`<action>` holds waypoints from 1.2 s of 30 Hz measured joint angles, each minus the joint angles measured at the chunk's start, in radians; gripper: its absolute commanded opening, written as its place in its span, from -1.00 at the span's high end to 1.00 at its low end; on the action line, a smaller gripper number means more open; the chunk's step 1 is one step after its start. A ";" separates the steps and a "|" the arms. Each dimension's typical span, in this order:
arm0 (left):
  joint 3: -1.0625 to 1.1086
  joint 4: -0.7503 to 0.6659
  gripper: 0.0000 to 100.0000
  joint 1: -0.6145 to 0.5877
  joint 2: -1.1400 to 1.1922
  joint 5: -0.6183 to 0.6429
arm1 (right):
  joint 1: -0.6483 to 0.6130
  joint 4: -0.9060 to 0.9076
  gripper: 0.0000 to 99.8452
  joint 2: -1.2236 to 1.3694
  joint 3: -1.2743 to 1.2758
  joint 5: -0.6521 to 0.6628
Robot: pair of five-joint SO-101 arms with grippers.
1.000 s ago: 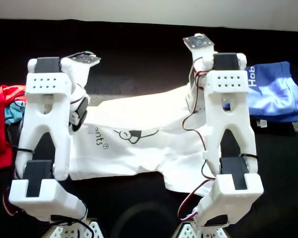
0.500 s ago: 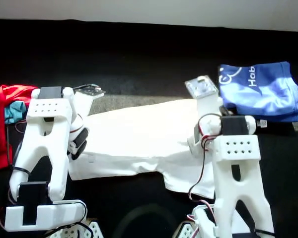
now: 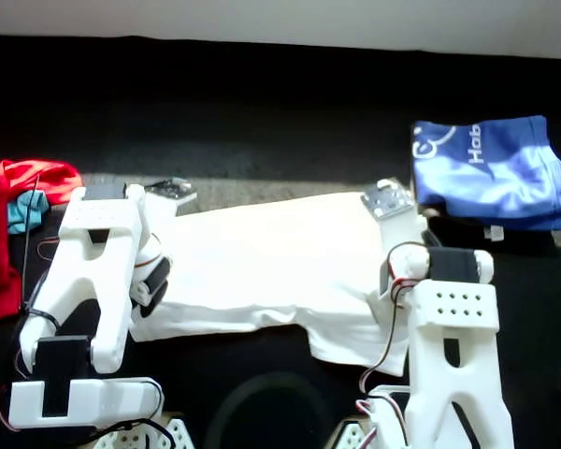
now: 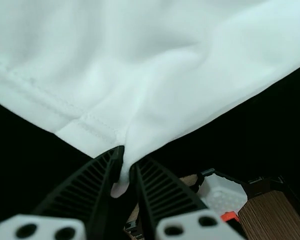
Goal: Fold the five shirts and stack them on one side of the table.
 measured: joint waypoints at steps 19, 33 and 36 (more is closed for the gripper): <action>0.041 0.000 0.96 0.000 -0.008 0.000 | 0.000 0.117 0.97 0.000 -0.002 0.006; -0.104 0.120 0.71 -0.049 -0.008 0.000 | -0.035 0.199 0.54 0.000 -0.178 0.006; -0.252 0.172 0.71 -0.087 -0.008 0.000 | -0.054 0.215 0.54 0.000 -0.310 0.006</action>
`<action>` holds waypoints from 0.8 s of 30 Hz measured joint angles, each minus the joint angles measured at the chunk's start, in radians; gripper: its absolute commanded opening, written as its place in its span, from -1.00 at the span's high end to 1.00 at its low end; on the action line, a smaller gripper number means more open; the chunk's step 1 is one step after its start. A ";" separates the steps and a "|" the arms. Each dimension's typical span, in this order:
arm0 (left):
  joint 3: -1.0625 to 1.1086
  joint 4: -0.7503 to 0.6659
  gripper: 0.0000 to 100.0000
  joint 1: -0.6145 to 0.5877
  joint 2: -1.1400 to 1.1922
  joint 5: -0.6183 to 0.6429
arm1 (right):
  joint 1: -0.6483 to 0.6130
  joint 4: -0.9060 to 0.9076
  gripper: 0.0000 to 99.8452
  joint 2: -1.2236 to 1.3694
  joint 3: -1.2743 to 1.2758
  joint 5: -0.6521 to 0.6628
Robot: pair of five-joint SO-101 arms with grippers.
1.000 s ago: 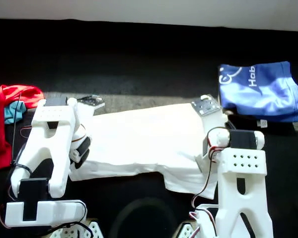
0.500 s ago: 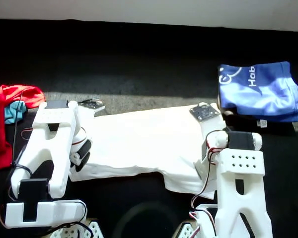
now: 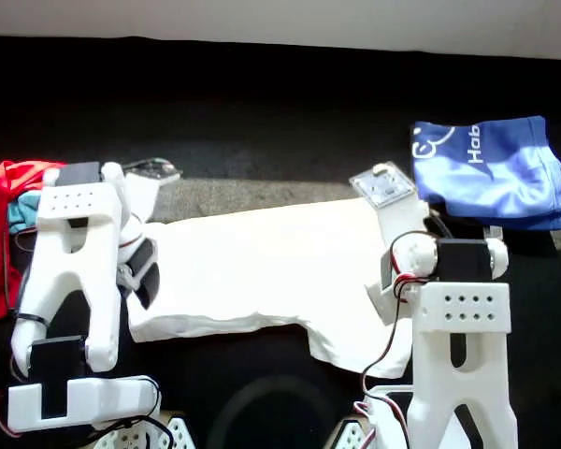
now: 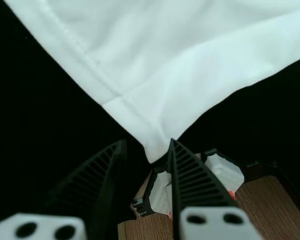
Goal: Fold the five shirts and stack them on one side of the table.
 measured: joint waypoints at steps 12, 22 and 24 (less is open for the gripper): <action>-0.203 -0.178 0.98 0.021 0.104 0.190 | -0.006 -0.359 0.98 0.336 -0.104 0.000; -0.201 -0.416 0.98 0.031 0.446 0.316 | -0.005 -0.644 0.98 0.806 -0.203 -0.183; -0.201 -0.440 0.98 0.029 0.463 0.316 | -0.005 -0.674 0.98 0.879 -0.212 -0.187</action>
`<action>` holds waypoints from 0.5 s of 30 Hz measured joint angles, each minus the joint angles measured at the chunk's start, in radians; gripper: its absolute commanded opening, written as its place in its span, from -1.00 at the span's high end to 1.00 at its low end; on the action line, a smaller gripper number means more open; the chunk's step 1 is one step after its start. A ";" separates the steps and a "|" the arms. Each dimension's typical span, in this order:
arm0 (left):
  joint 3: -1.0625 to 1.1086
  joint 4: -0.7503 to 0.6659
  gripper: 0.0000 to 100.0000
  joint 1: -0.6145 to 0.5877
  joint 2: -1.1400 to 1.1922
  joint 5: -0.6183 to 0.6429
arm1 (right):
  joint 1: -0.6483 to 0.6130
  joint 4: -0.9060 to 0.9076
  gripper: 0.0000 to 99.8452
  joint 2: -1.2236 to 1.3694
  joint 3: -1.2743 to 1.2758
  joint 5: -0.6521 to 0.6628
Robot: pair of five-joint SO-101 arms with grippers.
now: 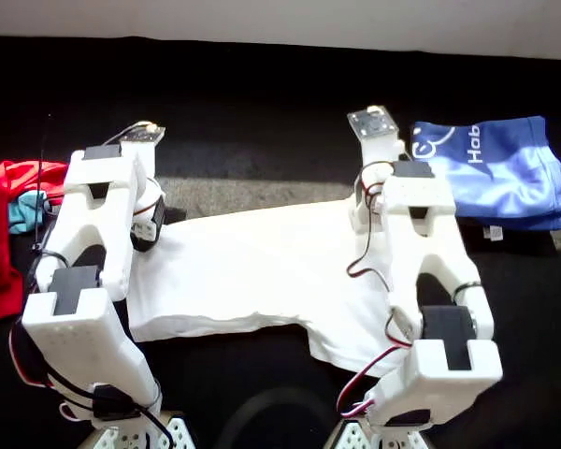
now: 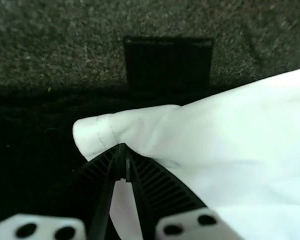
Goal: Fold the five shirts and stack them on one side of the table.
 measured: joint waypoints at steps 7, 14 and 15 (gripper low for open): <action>-0.141 -0.031 0.98 -0.087 0.106 0.002 | 0.009 -0.120 0.98 0.169 -0.049 -0.002; -0.555 0.114 0.98 -0.098 0.388 0.003 | 0.006 -0.127 0.98 0.267 -0.229 -0.008; -0.632 0.147 0.98 -0.098 0.437 0.003 | 0.006 -0.130 0.98 0.278 -0.253 -0.008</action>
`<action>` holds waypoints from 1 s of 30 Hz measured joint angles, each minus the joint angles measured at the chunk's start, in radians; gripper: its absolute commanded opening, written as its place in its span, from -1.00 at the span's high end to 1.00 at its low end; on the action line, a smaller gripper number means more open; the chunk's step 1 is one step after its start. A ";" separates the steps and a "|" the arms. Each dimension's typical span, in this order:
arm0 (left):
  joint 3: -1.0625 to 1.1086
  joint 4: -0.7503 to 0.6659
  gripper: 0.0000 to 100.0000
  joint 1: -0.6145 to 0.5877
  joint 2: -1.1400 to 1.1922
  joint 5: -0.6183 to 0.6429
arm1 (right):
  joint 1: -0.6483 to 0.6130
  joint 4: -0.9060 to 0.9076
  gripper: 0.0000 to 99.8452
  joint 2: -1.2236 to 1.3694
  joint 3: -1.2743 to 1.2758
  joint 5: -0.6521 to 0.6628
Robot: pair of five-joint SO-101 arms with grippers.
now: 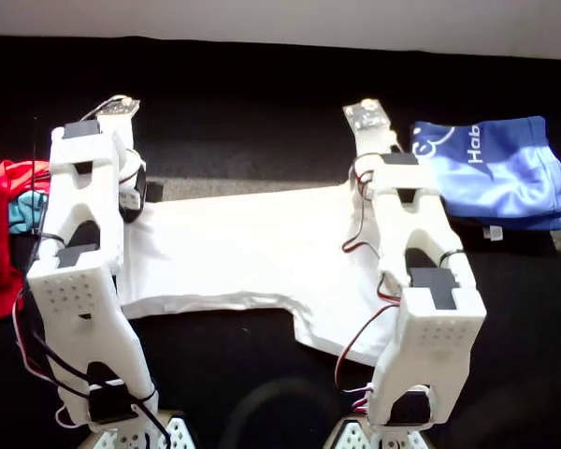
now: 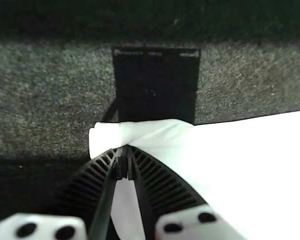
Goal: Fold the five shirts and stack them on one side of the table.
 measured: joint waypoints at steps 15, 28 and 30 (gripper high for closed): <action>-0.790 0.423 0.98 0.005 0.382 0.000 | -0.017 0.328 0.98 0.025 -0.261 -0.002; -0.043 0.414 0.98 0.043 -0.296 -0.002 | -0.046 0.453 0.98 -0.466 0.002 -0.002; 0.112 0.364 0.98 0.044 -0.387 -0.002 | -0.078 0.419 0.98 -0.529 0.123 -0.002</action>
